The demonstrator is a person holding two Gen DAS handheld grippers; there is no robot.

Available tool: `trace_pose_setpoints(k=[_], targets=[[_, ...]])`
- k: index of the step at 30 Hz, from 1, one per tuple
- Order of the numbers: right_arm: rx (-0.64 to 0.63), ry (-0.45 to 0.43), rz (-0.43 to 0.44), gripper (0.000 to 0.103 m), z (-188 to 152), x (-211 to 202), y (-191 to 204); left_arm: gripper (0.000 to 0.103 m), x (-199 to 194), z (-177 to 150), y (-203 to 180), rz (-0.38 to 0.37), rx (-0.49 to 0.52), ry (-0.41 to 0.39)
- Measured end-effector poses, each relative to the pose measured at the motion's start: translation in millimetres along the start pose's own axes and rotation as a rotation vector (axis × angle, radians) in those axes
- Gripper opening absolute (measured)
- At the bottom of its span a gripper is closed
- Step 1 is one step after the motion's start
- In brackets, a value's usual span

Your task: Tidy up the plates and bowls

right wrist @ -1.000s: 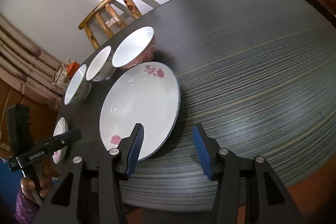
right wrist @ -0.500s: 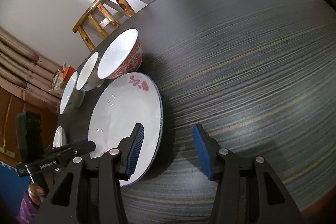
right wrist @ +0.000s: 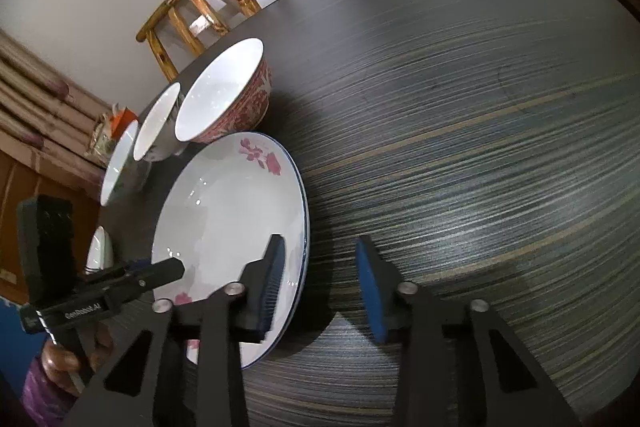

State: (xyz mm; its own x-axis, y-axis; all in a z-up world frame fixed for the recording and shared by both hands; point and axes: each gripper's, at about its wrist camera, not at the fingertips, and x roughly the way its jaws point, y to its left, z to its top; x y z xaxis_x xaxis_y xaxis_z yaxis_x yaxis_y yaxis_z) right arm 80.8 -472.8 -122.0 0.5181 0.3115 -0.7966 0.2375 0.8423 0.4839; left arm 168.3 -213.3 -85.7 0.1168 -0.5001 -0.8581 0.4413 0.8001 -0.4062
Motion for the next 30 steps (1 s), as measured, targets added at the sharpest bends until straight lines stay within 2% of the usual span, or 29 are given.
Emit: trace_pose_setpoints(k=[2, 4, 5, 7, 11, 19, 30], targets=[[-0.003, 0.011, 0.006, 0.016, 0, 3, 0, 0.034, 1, 0, -6, 0.027, 0.027, 0.003], [-0.002, 0.011, 0.018, 0.011, 0, 4, 1, 0.019, 3, 1, -14, 0.081, 0.059, 0.010], [-0.009, 0.011, 0.019, 0.007, 0, 4, 2, 0.018, 2, 1, -14, 0.083, 0.063, 0.011], [-0.014, 0.002, 0.005, 0.007, -1, 3, 3, 0.016, 0, -1, -9, 0.054, 0.029, 0.009], [0.021, 0.003, 0.047, 0.007, -3, 2, -4, 0.016, -3, -7, -11, 0.068, 0.043, -0.003], [0.054, 0.023, 0.072, 0.008, -12, 2, -3, 0.014, -19, -13, -11, 0.094, 0.044, -0.042], [0.009, 0.049, 0.107, 0.008, -14, 10, 37, 0.013, -63, -31, 24, 0.114, -0.020, -0.095]])
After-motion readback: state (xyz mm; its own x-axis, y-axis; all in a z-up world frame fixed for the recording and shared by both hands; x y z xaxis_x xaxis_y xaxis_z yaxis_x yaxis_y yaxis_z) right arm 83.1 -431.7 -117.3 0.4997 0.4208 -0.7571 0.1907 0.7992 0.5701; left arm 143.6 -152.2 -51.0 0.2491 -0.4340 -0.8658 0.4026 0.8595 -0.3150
